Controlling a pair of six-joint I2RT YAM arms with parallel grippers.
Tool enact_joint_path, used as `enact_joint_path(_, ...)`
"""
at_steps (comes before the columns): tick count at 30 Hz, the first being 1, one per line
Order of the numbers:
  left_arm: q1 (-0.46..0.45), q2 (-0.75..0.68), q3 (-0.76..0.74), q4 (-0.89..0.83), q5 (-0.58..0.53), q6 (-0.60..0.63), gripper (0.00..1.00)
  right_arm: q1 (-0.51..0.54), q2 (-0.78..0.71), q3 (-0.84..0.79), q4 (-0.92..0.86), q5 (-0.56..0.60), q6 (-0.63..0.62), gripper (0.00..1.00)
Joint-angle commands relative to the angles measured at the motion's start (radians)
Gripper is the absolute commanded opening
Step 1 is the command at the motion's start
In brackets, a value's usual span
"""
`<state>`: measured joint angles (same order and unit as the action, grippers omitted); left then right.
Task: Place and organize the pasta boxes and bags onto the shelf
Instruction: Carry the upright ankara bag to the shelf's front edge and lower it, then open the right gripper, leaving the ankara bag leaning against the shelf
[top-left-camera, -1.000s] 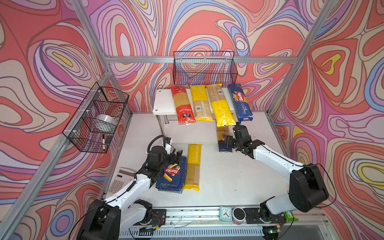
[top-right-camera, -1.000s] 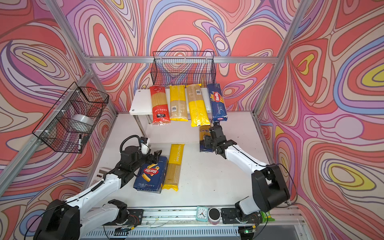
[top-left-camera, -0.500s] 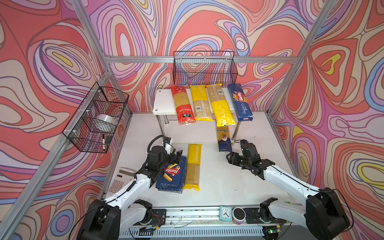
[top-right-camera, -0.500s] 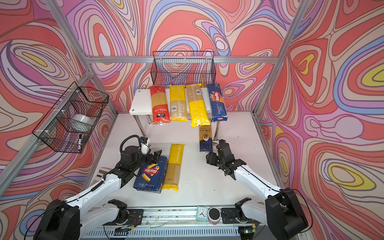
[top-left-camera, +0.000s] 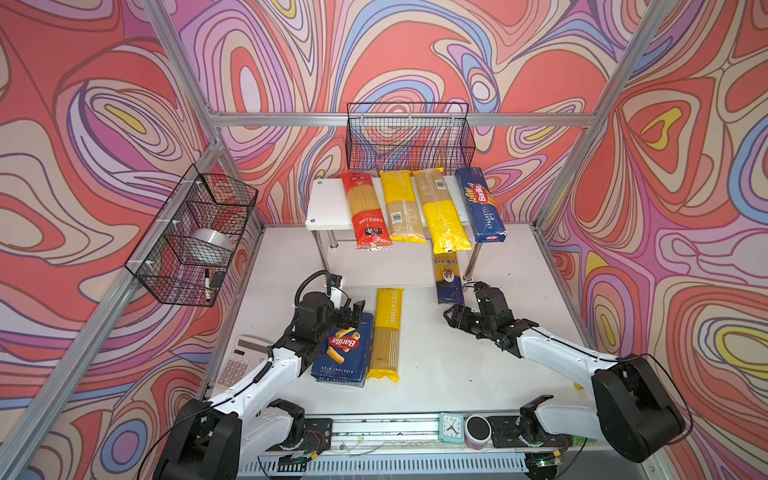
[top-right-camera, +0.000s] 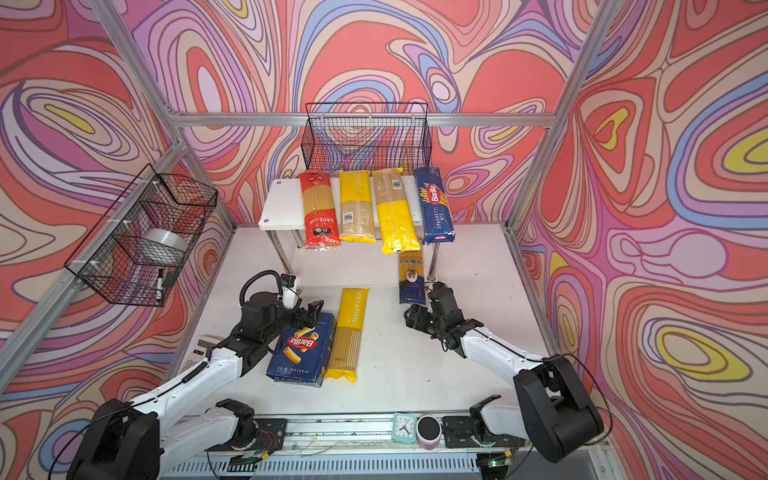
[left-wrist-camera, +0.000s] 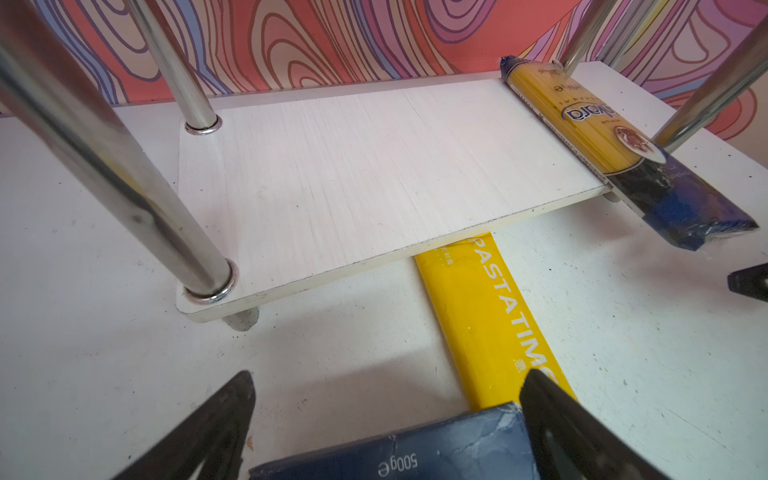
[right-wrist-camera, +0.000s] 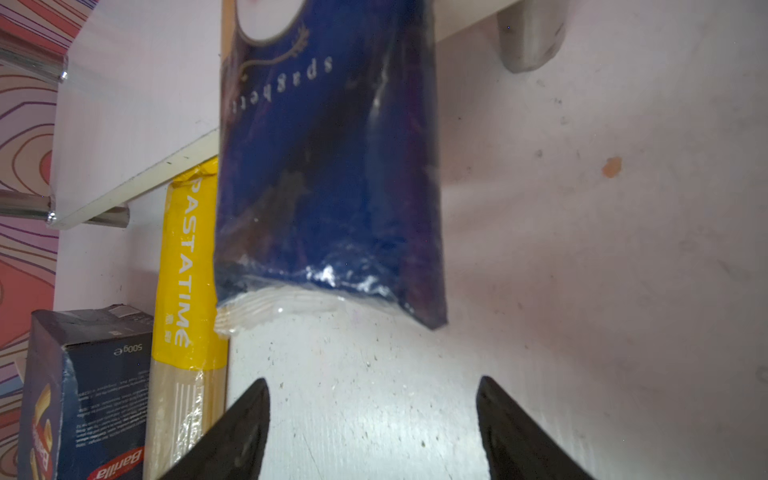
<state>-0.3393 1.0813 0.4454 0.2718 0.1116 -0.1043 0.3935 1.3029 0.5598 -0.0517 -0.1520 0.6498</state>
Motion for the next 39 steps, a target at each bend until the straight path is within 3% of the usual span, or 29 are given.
enact_joint_path(1,0.005,0.003,0.018,-0.011,-0.004,0.012,1.0,0.004,0.035,0.037,0.083,-0.035,0.025,0.81)
enact_joint_path(39,0.005,0.005,0.019,-0.013,-0.001,0.012,1.0,0.005,0.248,0.251,0.099,-0.053,0.028,0.81)
